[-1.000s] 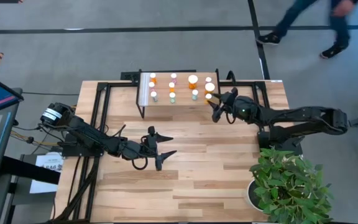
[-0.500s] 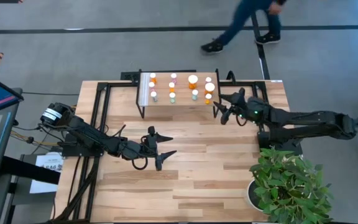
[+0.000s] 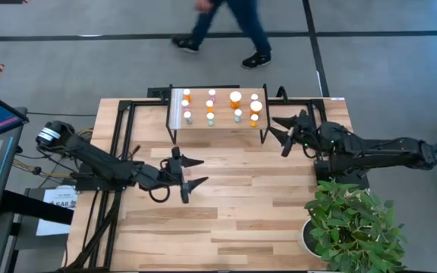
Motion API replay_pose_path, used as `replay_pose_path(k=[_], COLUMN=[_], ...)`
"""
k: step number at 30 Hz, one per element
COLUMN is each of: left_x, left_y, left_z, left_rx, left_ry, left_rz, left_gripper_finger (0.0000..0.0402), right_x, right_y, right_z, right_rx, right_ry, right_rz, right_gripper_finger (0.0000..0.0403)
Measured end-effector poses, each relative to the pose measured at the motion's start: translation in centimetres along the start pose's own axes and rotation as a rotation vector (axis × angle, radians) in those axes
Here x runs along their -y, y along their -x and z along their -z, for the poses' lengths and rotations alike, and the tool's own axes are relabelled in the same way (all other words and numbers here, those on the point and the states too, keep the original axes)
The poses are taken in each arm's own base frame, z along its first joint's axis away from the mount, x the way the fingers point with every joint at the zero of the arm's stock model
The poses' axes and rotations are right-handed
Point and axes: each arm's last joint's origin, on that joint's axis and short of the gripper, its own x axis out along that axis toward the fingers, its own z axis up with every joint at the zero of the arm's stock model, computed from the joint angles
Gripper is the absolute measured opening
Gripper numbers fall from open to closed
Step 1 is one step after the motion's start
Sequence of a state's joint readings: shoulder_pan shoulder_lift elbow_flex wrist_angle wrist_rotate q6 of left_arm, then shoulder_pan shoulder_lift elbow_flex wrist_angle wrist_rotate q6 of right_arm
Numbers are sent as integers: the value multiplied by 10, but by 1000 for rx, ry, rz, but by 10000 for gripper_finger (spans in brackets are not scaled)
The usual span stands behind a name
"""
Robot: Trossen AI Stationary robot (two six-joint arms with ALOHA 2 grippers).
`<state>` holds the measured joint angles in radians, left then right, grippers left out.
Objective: Pick and place medicine bottles onto shelf by color
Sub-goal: Return to Home Position
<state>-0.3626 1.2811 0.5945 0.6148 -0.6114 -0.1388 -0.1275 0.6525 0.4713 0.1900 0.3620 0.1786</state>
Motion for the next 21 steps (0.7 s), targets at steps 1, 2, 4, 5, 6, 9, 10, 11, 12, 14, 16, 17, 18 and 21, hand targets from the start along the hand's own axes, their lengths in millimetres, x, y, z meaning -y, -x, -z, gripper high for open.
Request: replay_pose_path(k=[1,2,4,5,6,9,10,11,12,14,16,17,18,21], left_x=[-2,-3,-7,-9,-12,-18,-21,-23,-25,-30,-33,-36,-38,-44], left_y=[3,6,12,16,20,32,36,40,44,51,57,61,64,75], left_z=[-3,-7,-16,-20,-25,-39,-43,-46,-49,-54,-58,-60,-61,-66], left_rx=[3,7,26,32,37,74,83,89,95,100,103,99,99,97], left_ry=[-6,-10,-6,-2,1,28,34,38,37,33,37,36,37,35], left_rz=[-7,-13,-22,-26,-27,-25,-25,-29,-29,-29,-28,-27,-26,-17], left_gripper_finger=[270,270,270,270,270,270,270,270,270,270,270,270,270,270], right_x=[-1,-2,-5,-7,-9,-12,-13,-12,-12,-11,-10,-9,-8,-4], right_y=[1,2,3,5,7,13,14,16,18,22,29,33,37,51], right_z=[-1,-3,-8,-10,-14,-23,-25,-26,-28,-34,-42,-46,-49,-55], right_rx=[5,22,63,83,112,185,202,216,225,244,264,271,270,234], right_ry=[-3,-11,-29,-36,-45,-69,-75,-80,-83,-88,-95,-95,-85,-38], right_rz=[-14,-39,-109,-148,-184,-247,-256,-260,-263,-268,-274,-275,-274,-277], right_gripper_finger=[226,226,226,226,226,226,226,226,226,225,221,216,209,177])
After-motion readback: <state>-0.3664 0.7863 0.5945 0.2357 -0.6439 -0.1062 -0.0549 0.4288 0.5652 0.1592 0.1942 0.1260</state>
